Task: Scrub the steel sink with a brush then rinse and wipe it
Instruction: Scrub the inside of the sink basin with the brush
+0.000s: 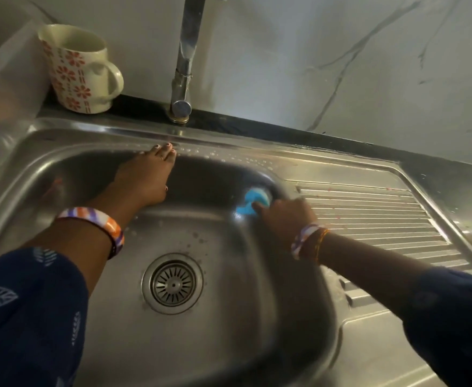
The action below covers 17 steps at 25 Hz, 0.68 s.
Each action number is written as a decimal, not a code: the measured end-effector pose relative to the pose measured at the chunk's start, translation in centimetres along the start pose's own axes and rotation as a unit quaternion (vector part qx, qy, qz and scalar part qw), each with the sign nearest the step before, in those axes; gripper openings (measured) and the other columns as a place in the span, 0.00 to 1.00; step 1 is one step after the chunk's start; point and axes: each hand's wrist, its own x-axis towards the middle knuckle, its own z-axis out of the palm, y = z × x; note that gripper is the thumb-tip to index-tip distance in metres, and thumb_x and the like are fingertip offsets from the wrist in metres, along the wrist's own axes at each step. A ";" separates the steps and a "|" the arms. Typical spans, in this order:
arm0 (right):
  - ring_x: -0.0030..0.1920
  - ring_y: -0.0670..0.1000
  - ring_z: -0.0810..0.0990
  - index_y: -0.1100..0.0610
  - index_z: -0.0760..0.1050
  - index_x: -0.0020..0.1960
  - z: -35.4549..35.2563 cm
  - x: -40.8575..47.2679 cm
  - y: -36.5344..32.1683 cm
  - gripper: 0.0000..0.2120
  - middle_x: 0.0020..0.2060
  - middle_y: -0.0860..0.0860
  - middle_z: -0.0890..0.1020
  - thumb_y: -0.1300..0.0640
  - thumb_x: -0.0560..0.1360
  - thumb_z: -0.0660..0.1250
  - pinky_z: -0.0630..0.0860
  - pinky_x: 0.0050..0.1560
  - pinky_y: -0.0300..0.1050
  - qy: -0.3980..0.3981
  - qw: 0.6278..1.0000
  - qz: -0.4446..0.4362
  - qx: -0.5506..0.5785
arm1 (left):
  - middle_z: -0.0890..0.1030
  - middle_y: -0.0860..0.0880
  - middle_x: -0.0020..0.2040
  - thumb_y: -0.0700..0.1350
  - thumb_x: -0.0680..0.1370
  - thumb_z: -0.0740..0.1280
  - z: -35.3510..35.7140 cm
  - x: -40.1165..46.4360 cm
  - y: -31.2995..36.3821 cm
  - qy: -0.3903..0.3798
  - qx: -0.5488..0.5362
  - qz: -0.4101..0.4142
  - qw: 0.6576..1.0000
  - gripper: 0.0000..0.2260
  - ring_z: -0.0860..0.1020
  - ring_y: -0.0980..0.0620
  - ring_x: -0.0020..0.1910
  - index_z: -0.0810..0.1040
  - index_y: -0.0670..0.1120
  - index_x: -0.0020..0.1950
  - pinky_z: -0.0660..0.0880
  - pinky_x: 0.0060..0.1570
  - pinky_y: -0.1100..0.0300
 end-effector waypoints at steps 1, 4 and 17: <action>0.55 0.58 0.81 0.53 0.67 0.67 -0.3 -0.4 -0.6 0.16 0.55 0.54 0.81 0.55 0.82 0.50 0.75 0.50 0.49 -0.031 0.999 -0.018 -0.001 | 0.45 0.48 0.79 0.39 0.78 0.63 -0.1 0.0 0.1 0.009 0.014 -0.003 1.000 0.34 0.49 0.48 0.77 0.46 0.45 0.78 0.54 0.74 0.52; 0.55 0.56 0.80 0.51 0.72 0.63 -1.8 0.9 1.5 0.15 0.55 0.52 0.81 0.52 0.80 0.54 0.75 0.53 0.47 0.021 0.998 0.047 0.048 | 0.49 0.47 0.78 0.38 0.77 0.63 -0.1 0.4 0.2 0.011 0.032 -0.020 0.999 0.33 0.54 0.47 0.77 0.49 0.44 0.78 0.60 0.73 0.51; 0.59 0.56 0.79 0.55 0.73 0.63 -0.1 0.5 -3.5 0.16 0.58 0.54 0.80 0.58 0.80 0.53 0.74 0.54 0.46 -0.083 0.995 0.021 0.057 | 0.76 0.40 0.60 0.37 0.77 0.63 -2.3 1.1 2.4 0.018 0.064 -0.073 0.995 0.15 0.76 0.41 0.59 0.74 0.40 0.63 0.74 0.55 0.51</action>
